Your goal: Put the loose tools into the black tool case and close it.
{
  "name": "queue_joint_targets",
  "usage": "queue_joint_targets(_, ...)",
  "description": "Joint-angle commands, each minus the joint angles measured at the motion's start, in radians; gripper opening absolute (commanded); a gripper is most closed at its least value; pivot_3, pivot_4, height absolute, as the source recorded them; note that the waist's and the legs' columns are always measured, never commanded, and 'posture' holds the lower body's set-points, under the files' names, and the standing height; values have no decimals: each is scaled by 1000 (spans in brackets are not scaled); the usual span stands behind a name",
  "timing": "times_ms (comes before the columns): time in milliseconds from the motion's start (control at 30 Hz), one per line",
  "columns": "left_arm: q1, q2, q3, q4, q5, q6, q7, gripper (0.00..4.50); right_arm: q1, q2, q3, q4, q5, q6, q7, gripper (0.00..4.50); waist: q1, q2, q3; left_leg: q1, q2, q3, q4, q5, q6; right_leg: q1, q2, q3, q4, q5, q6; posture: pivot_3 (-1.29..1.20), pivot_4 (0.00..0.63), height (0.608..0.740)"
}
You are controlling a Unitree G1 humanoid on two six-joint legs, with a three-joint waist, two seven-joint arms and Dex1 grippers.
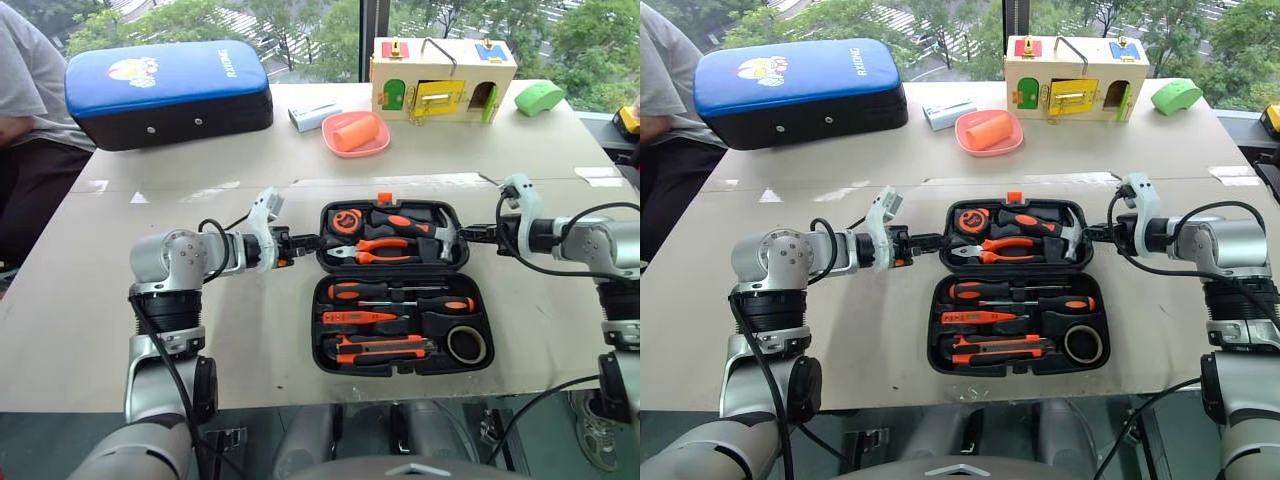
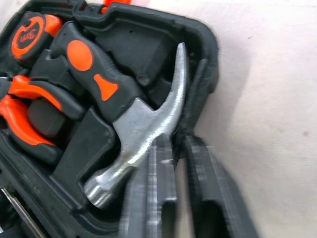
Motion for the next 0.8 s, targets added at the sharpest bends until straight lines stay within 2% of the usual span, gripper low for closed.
queue_joint_targets(33,-3,-11,-13,3,14,-24,8,317,20,-12,23,-32,-12,-19,3,87,1,0,0,0,0,0,0,0,0,0,0,0,0,0,0,0,150,735)
queue_joint_targets(67,-2,-15,-12,2,14,-28,10,159,27,-14,29,-37,-16,-28,9,21,2,0,0,0,0,0,0,0,0,0,0,0,0,0,0,0,150,735)
queue_joint_targets(367,16,-12,-39,-36,17,-115,-41,159,78,-17,25,-130,-4,-101,39,21,16,0,-1,0,0,0,0,0,0,0,0,0,0,0,0,0,150,735)
queue_joint_targets(467,80,10,-103,-159,41,-259,-116,159,114,4,-18,-212,8,-188,29,21,15,0,0,0,0,0,-1,0,0,0,0,0,-1,0,0,0,150,735)
queue_joint_targets(600,151,-10,-135,-281,103,-505,-155,159,161,43,-86,-301,17,-304,-1,21,14,0,0,-1,0,0,-3,1,-1,-2,0,1,-1,0,0,0,150,735)
queue_joint_targets(800,216,-52,-158,-325,222,-806,-148,159,218,85,-117,-360,-40,-510,-51,21,10,0,0,-2,0,2,-3,1,-1,-4,1,3,-1,0,0,0,150,735)
